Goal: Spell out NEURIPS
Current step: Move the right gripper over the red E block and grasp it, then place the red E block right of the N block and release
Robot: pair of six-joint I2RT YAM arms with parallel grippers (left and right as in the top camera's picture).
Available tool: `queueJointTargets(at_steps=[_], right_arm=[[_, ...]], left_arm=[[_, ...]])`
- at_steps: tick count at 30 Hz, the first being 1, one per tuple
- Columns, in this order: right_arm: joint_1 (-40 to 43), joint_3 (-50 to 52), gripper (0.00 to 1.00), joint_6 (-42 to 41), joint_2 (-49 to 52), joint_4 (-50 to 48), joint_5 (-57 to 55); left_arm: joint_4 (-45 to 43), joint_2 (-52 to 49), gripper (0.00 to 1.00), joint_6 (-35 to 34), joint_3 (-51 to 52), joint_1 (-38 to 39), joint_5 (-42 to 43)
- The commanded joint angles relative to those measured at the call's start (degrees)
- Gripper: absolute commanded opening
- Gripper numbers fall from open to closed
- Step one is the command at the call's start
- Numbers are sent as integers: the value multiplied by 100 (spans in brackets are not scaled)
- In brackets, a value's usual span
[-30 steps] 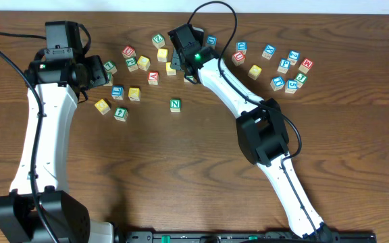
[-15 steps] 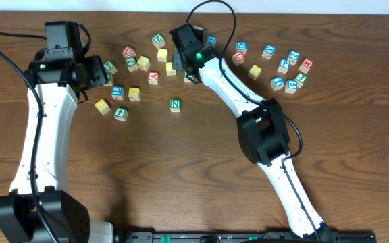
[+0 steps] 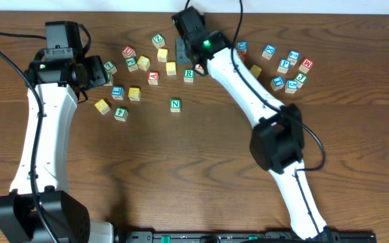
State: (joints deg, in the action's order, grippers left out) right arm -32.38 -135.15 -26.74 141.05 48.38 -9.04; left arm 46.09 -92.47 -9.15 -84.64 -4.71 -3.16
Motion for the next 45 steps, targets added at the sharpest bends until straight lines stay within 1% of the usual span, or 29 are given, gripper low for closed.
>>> queueJointTargets(at_steps=[1, 6, 9, 12, 15, 18, 22, 26, 30, 33, 42, 45], right_arm=[[-33, -11, 17, 221, -415, 573, 164], [-46, -9, 16, 214, -313, 1635, 986], [-72, 20, 16, 214, -234, 2009, 1209], [-122, 232, 17, 212, -214, 2116, 1202], [-151, 551, 17, 195, -214, 2079, 1202], [-157, 957, 14, 190, -214, 1834, 1202], [-160, 1342, 14, 107, -214, 1392, 1222], [-160, 1414, 16, 107, -214, 1220, 1224], [-212, 1432, 21, 44, -214, 1034, 1239], [-275, 1558, 21, 33, -214, 815, 1244], [-372, 1676, 22, -2, -214, 538, 1217], [-372, 1676, 24, -2, -214, 516, 1217]], left_arm=[[13, 83, 67, -11, -33, -4, -52], [-4, 74, 67, -11, -33, -4, -55], [-17, 57, 67, -11, -33, -4, -55], [-55, 17, 67, -11, -33, -4, -55], [-96, -44, 67, -11, -33, -4, -55], [-114, -116, 67, -11, -33, -4, -55], [-118, -223, 67, -13, -33, -4, -52], [-142, -240, 67, -13, -33, -4, -52], [-162, -240, 67, -15, -33, -4, -50], [-160, -240, 67, -120, -33, 2, -48], [-160, -240, 67, -122, -33, 2, -46], [-160, -240, 67, -122, -33, 2, -46]])
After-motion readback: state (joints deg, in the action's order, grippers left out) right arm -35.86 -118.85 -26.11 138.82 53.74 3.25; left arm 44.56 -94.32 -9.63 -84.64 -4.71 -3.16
